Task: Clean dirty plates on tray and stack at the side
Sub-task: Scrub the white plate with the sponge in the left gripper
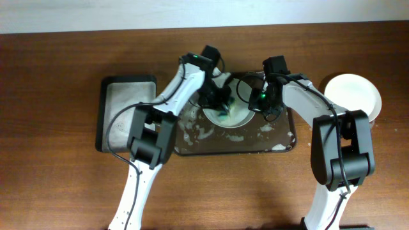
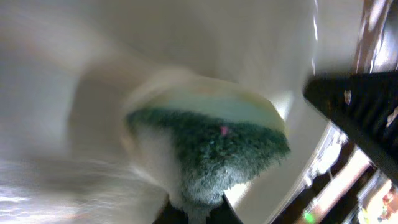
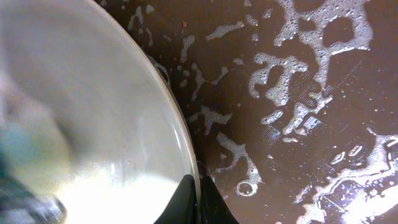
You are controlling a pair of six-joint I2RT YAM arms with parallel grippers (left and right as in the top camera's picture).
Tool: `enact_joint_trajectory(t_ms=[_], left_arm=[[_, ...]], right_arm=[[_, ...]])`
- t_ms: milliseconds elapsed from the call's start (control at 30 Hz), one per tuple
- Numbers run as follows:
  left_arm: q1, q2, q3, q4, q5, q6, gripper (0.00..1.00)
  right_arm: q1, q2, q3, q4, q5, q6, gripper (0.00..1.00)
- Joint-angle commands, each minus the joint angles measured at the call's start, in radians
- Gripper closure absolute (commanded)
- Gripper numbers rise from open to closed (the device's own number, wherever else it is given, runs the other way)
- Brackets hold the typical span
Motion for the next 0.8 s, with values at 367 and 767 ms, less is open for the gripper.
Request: enact_joint_trajectory(t_ms=[367,767], left_arm=[[0.037,0.032,0.054,0.006,-0.459,-0.104,1.00],[-0.133,0.032,0.054,-0.064,-0.310,-0.048,0.99]], right_arm=[[-0.004,-0.020,-0.014,-0.003,0.017,0.002,0.96],[-0.005,-0.020,-0.014,-0.004,0.013,0.002,0.96]])
